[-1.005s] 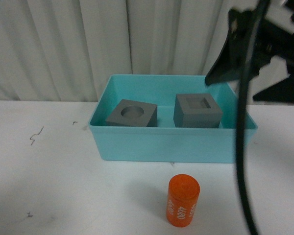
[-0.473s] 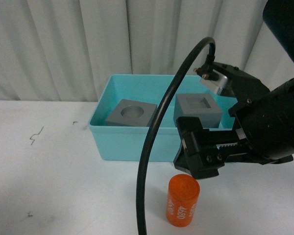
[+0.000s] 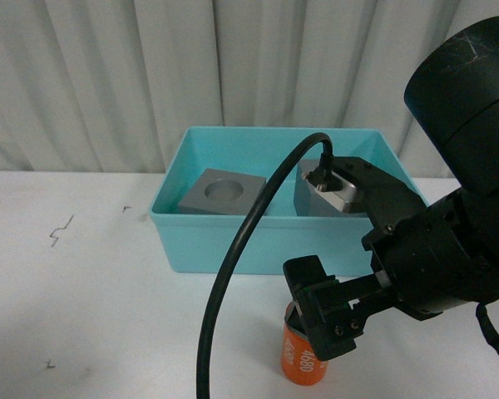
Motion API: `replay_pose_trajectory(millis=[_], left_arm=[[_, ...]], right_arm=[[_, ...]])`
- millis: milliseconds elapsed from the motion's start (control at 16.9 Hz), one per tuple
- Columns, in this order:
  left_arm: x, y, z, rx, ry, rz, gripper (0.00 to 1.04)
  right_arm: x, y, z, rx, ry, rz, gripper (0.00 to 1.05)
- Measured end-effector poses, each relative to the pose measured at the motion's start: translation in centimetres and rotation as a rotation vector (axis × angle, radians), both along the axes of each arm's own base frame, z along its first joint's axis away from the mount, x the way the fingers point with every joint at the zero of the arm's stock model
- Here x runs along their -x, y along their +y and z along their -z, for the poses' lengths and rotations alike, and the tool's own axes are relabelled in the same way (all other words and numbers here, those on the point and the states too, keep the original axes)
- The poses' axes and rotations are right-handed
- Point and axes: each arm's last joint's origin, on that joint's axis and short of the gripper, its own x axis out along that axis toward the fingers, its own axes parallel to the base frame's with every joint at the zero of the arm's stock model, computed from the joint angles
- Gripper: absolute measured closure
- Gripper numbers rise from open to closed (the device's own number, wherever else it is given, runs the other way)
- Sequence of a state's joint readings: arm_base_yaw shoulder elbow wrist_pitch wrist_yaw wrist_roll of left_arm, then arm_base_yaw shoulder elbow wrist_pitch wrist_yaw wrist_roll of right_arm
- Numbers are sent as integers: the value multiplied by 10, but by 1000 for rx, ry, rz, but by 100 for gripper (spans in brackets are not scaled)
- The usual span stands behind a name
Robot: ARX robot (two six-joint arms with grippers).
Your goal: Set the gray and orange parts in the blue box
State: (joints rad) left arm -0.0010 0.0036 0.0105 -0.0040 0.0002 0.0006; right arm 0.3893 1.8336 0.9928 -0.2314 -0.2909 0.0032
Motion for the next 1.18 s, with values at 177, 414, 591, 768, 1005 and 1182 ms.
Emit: replay_pose_trajectory(millis=[177,414,591,768,1005,1182], left_arm=[[0,0,0,0,0,0,7],[0,0,0,0,0,0,7],[0,0,0,0,0,0,7],[0,0,0,0,0,0,7],[0,0,0,0,0,0,7],[0,0,0,0,0,0,7]], right_arm=[[-1,10,8,6,5,-34,6],[-1,17,9,8,-3,-62,6],[-4,21,15,21,2,-71,6],[-5,21,21,30,8,-71,6],[-5,21,21,29,-1,-69,25],[-6,21,21,27,-15,-67,54]])
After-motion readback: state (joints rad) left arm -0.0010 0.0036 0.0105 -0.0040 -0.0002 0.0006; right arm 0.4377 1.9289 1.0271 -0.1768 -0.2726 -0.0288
